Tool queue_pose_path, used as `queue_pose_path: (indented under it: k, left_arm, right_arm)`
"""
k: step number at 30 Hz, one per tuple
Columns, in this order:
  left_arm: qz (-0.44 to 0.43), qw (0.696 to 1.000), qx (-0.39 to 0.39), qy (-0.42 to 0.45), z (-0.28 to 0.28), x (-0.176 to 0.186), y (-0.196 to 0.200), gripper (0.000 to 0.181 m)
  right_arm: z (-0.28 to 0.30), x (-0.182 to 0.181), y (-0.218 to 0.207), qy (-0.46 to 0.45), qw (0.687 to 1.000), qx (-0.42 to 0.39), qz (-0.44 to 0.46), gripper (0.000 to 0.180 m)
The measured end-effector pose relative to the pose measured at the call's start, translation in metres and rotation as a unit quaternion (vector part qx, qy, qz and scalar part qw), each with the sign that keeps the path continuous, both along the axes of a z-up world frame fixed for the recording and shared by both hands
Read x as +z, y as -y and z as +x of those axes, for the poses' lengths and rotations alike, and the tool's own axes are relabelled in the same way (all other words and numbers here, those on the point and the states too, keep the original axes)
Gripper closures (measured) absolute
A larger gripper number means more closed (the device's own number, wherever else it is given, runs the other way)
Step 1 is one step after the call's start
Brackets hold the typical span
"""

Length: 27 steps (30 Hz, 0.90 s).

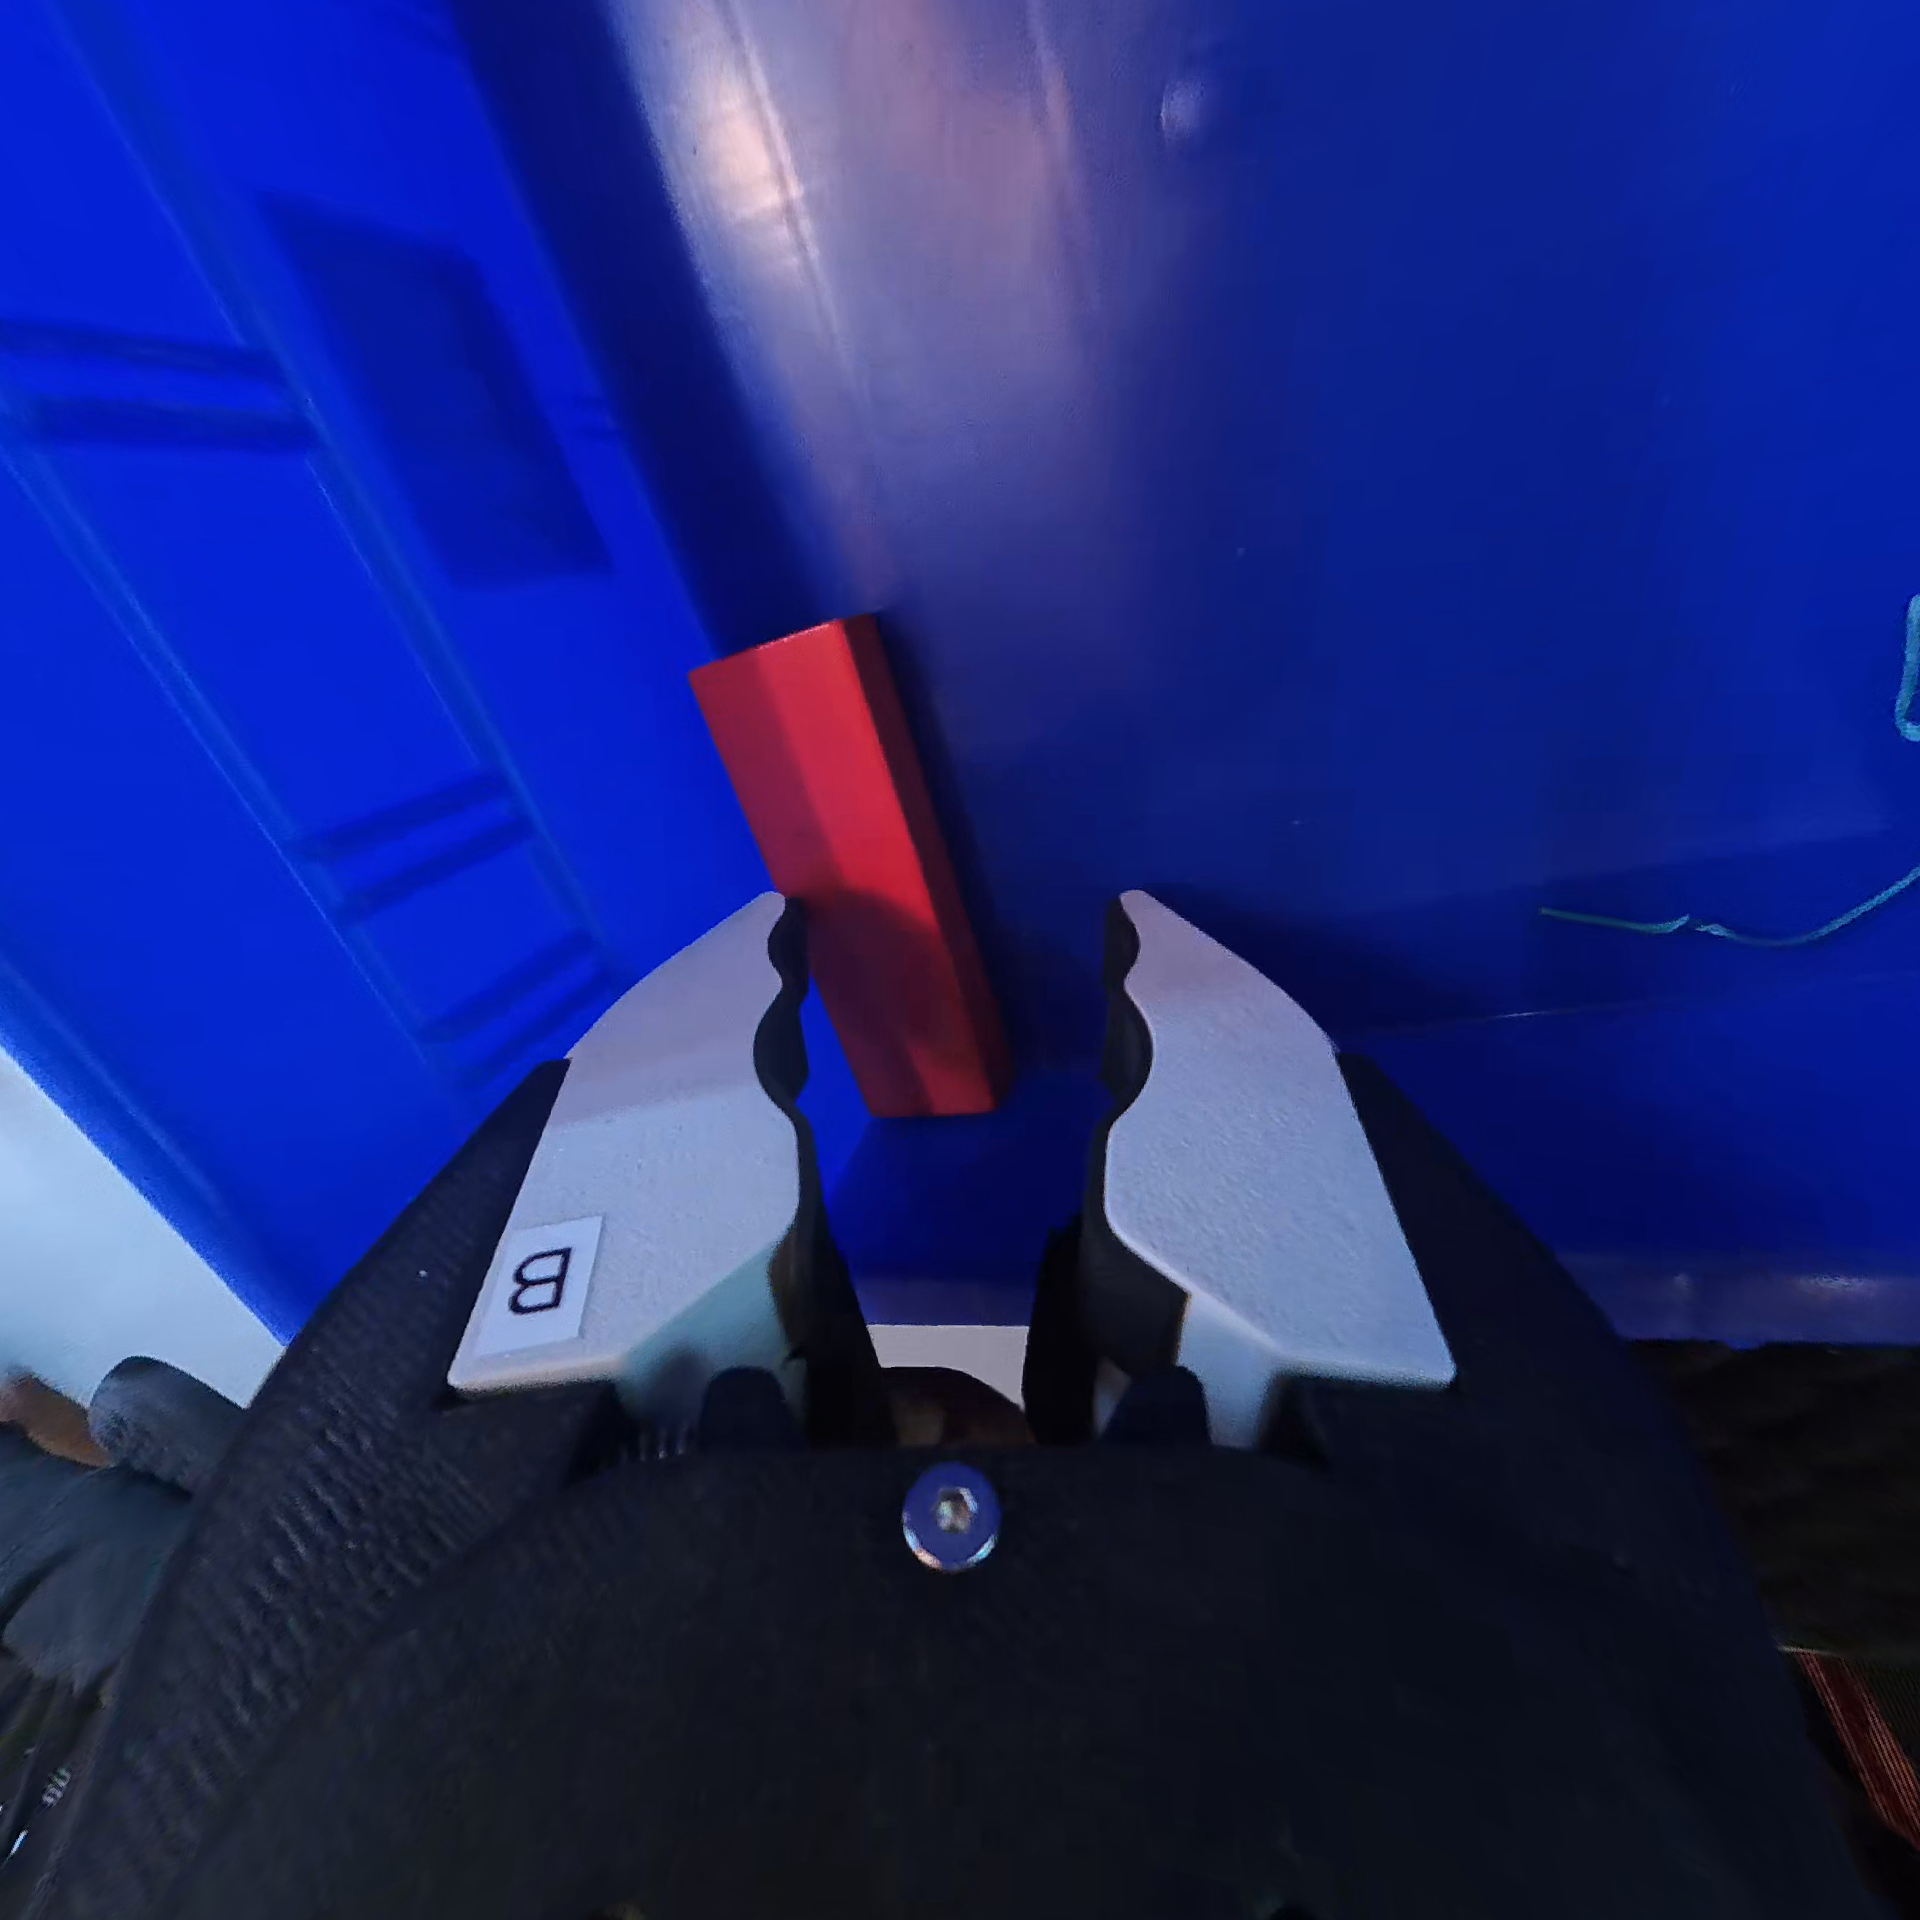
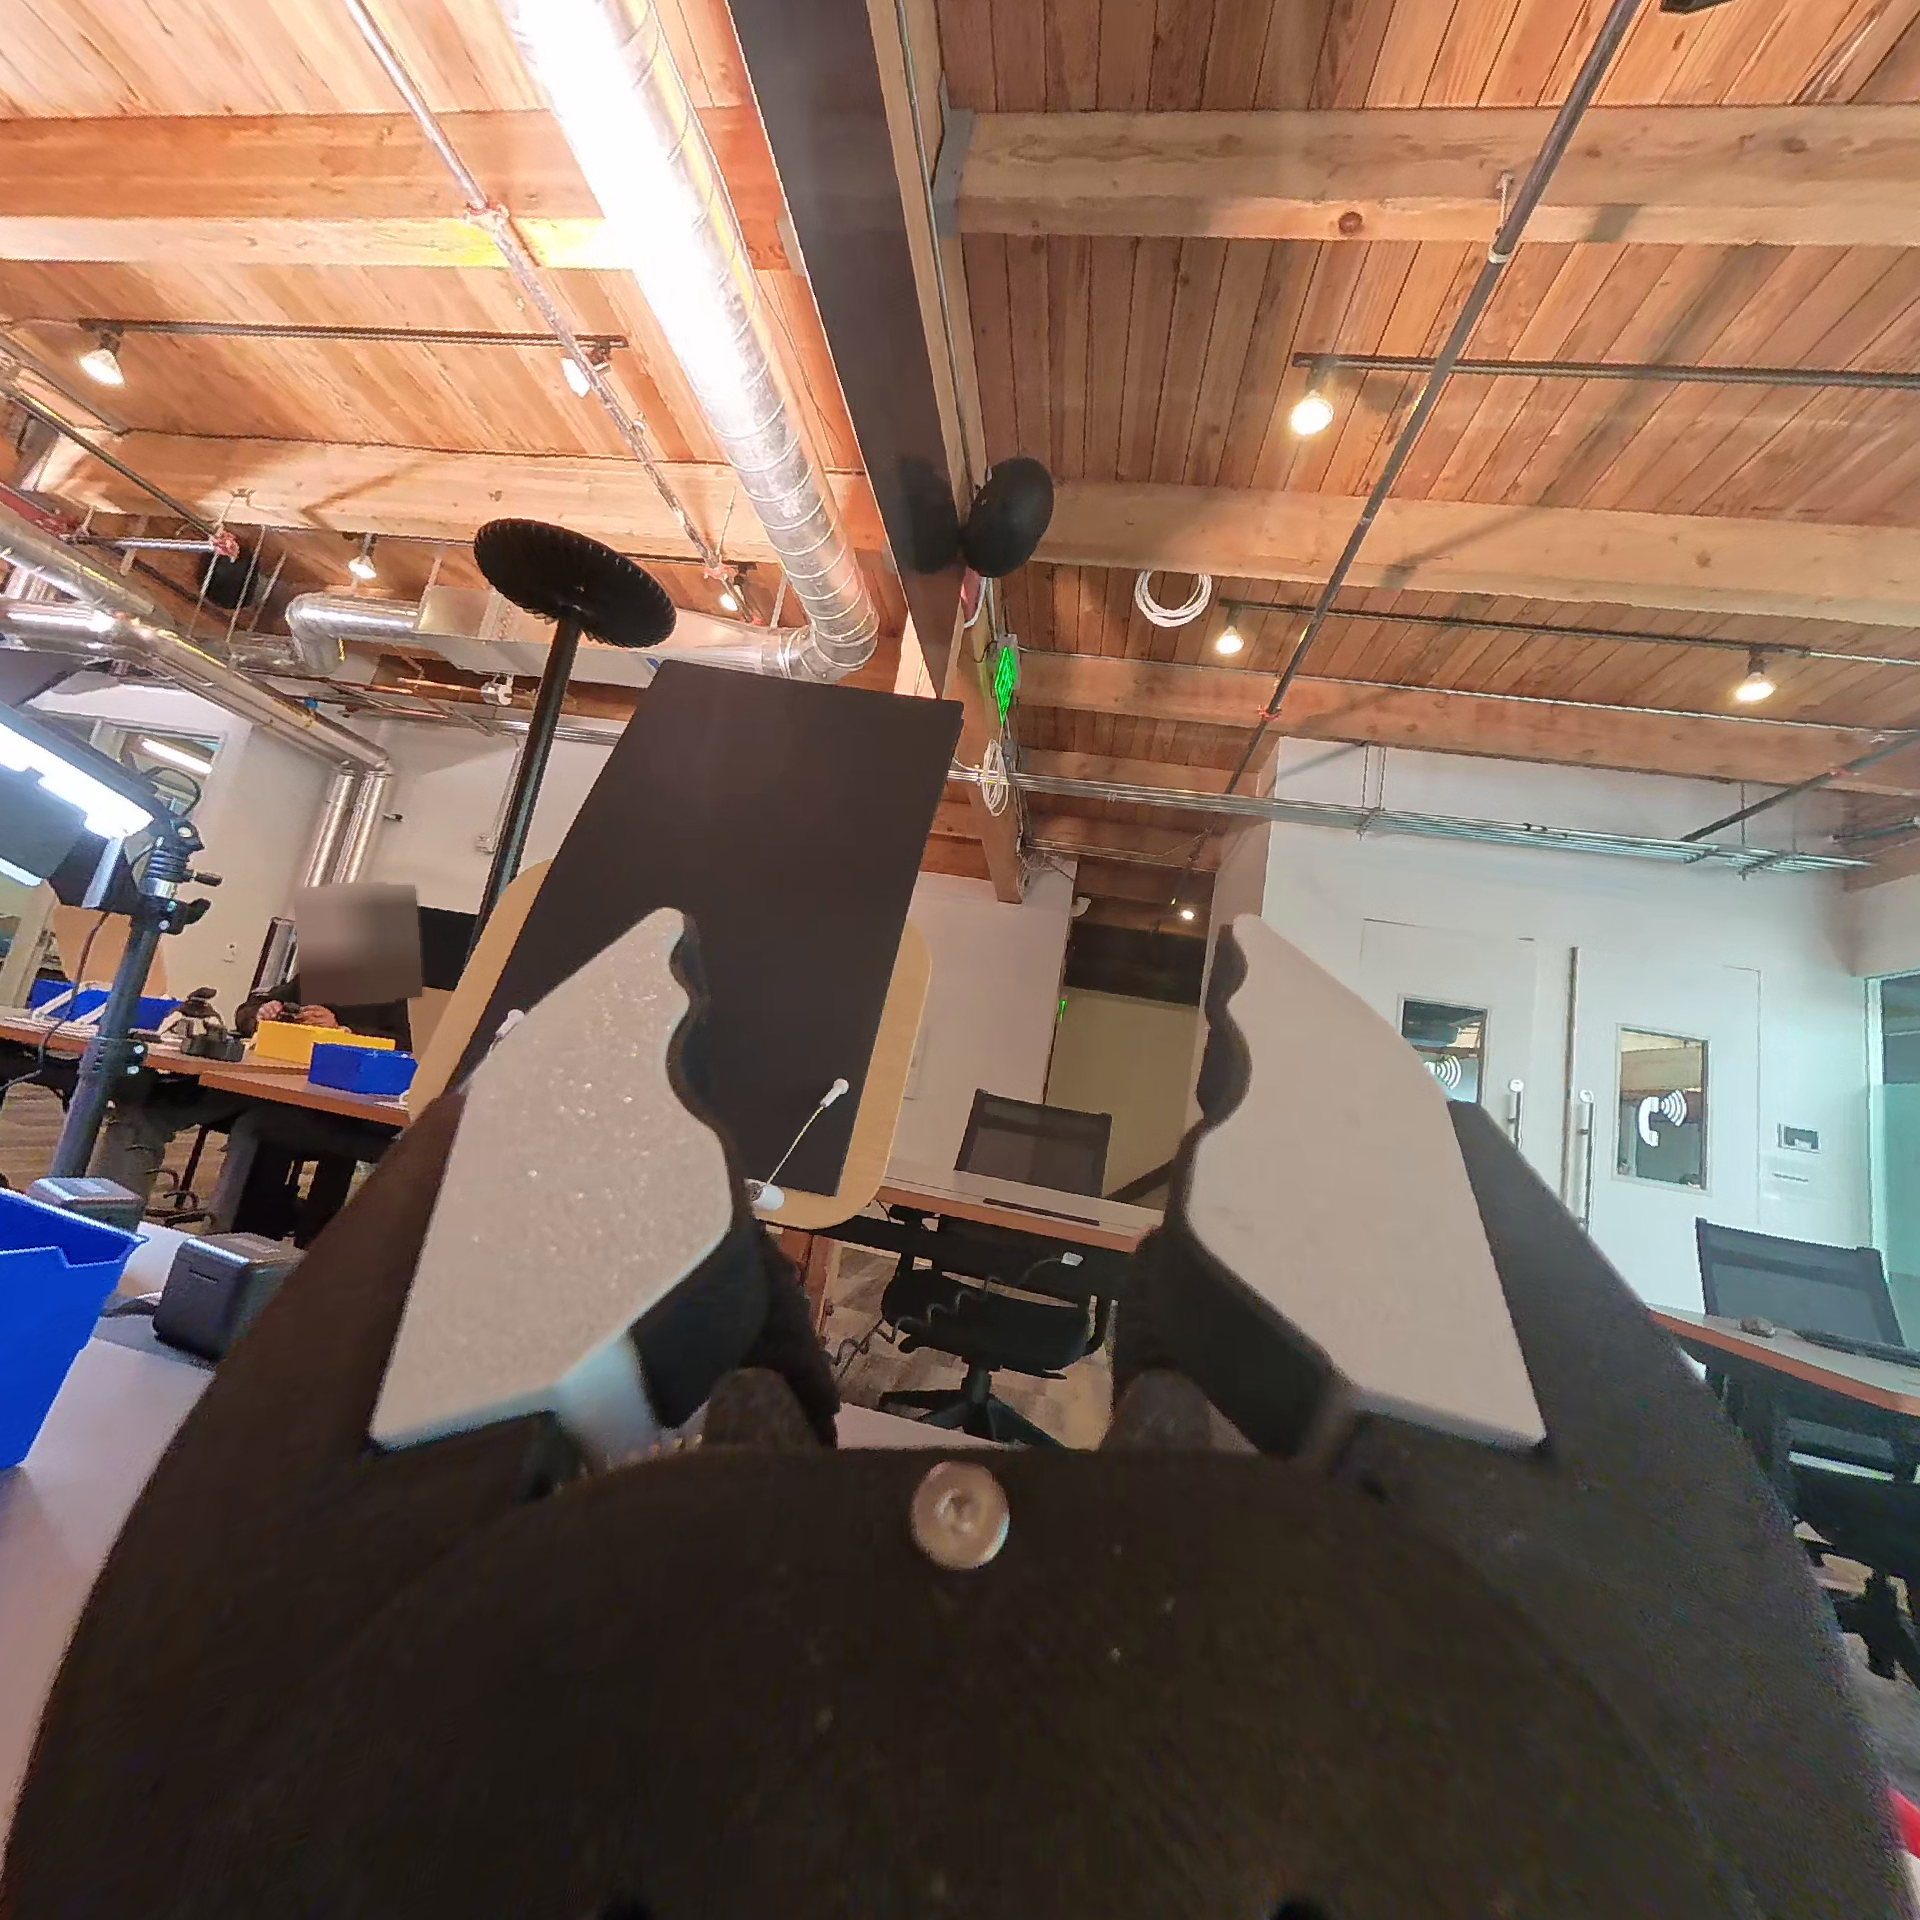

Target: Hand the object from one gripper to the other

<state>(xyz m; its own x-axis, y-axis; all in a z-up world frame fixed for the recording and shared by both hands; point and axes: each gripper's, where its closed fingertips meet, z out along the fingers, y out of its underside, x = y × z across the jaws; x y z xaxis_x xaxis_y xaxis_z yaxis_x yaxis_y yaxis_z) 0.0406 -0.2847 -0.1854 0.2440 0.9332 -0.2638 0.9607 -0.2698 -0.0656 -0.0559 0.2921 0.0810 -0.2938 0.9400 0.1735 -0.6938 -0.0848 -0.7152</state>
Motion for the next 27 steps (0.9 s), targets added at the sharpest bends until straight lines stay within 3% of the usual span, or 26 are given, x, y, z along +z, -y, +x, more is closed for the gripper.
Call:
queue_pose_path:
  k: [3, 6, 11, 15, 18, 20, 22, 27]
  left_arm:
    - [0.024, 1.0, -0.016, -0.003, 0.0, 0.001, -0.008, 0.12]
    - [0.063, 0.997, -0.031, -0.015, -0.003, 0.005, -0.021, 0.126]
    - [0.016, 1.0, -0.01, -0.011, -0.007, 0.0, -0.005, 0.118]
    - [0.03, 0.999, -0.033, -0.013, -0.009, 0.002, -0.016, 0.122]
    - [0.094, 0.993, -0.068, 0.005, -0.006, 0.0, -0.044, 0.136]
    - [0.041, 0.997, -0.063, 0.013, -0.007, -0.002, -0.032, 0.124]
    - [0.05, 0.997, -0.061, 0.008, -0.009, -0.002, -0.034, 0.118]
    - [0.037, 0.997, -0.061, 0.013, -0.004, 0.001, -0.031, 0.117]
  right_arm:
    - [0.0, 0.001, -0.002, 0.0, 1.0, 0.0, -0.004, 0.088]
    - [0.0, 0.0, -0.002, 0.001, 1.0, 0.001, -0.006, 0.088]
    - [-0.001, -0.001, 0.0, 0.002, 1.0, -0.001, 0.0, 0.089]
    - [-0.001, -0.001, 0.0, 0.003, 1.0, -0.003, 0.003, 0.089]
    - [-0.001, -0.001, -0.001, 0.002, 1.0, -0.002, 0.001, 0.09]
    - [-0.001, -0.001, -0.002, 0.003, 1.0, -0.002, -0.001, 0.09]
    - [-0.002, -0.001, -0.003, 0.004, 1.0, -0.001, -0.002, 0.09]
    - [-0.002, -0.002, -0.003, 0.006, 1.0, 0.0, 0.0, 0.091]
